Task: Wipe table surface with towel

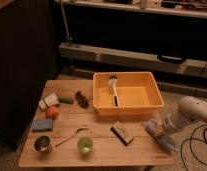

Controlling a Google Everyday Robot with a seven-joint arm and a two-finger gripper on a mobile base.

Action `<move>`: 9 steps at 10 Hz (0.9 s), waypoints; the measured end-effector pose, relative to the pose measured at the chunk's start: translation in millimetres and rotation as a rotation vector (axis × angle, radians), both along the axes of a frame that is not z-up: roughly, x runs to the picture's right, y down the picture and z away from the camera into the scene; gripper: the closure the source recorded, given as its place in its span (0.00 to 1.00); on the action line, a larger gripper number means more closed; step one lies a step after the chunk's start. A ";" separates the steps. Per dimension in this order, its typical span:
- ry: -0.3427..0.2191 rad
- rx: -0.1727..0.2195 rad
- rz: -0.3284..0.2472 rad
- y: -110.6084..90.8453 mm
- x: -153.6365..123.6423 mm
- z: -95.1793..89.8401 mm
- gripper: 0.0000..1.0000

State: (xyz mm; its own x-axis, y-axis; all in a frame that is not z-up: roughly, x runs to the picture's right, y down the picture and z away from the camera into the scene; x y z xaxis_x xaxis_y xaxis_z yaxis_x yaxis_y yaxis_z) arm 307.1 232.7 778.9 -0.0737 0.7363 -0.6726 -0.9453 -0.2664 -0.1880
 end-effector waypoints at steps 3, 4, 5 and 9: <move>-0.007 0.014 -0.002 -27.4 -30.8 11.3 1.00; -0.018 0.023 -0.007 -35.1 -42.8 13.1 1.00; -0.046 0.042 -0.017 -49.0 -66.0 10.5 1.00; -0.179 0.086 -0.075 -69.9 -144.6 -10.0 1.00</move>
